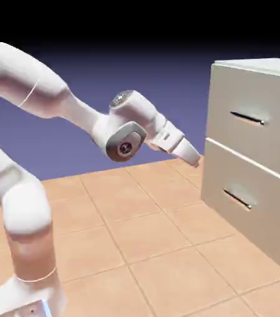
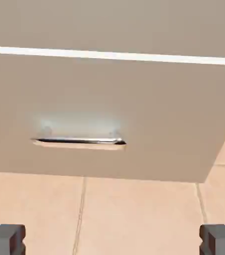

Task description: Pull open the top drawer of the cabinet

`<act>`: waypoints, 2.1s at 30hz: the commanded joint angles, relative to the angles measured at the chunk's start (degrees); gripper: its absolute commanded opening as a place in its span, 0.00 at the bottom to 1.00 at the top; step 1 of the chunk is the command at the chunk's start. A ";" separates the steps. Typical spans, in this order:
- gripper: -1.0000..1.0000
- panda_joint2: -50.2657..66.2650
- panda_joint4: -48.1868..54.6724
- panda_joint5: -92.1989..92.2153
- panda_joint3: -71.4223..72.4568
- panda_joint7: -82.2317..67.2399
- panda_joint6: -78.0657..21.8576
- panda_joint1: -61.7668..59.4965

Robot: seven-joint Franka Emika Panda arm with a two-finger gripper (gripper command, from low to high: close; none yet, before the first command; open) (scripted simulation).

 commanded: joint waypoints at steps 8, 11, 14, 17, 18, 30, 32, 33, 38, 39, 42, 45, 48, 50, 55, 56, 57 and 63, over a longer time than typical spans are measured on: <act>0.50 -8.46 5.27 19.94 9.34 4.02 -4.41 -12.63; 0.50 -11.63 7.25 27.41 12.85 5.53 -6.06 -17.36; 0.50 -14.80 9.23 34.89 16.35 7.03 -7.71 -22.09; 0.50 -17.97 11.21 42.36 19.85 8.54 -9.37 -26.83; 0.50 -19.03 11.87 44.86 21.02 9.04 -9.92 -28.40; 0.50 -31.71 19.78 74.76 35.03 15.07 -16.53 -47.34; 0.50 -33.82 21.10 79.74 37.37 16.08 -17.63 -50.49; 0.50 -34.88 21.76 82.23 38.53 16.58 -18.18 -52.07; 0.50 -40.16 25.05 94.69 44.37 19.09 -20.93 -59.96; 0.50 -41.22 25.71 97.18 45.54 19.59 -21.48 -61.54; 0.50 -44.39 27.69 104.66 49.04 21.10 -23.14 -66.27; 0.50 -47.56 29.67 112.13 52.54 22.61 -24.79 -71.01; 0.50 -50.73 31.65 119.61 56.05 24.11 -26.44 -75.74; 0.50 -52.85 32.96 124.59 58.38 25.12 -27.54 -78.90; 0.50 -58.13 36.26 137.05 64.22 27.63 -30.30 -86.79; 0.50 -59.19 36.92 139.54 65.39 28.13 -30.85 -88.36; 0.50 -60.24 37.58 142.03 66.56 28.64 -31.40 -89.94; 0.50 -65.62 40.93 154.70 72.49 31.19 -34.20 -97.97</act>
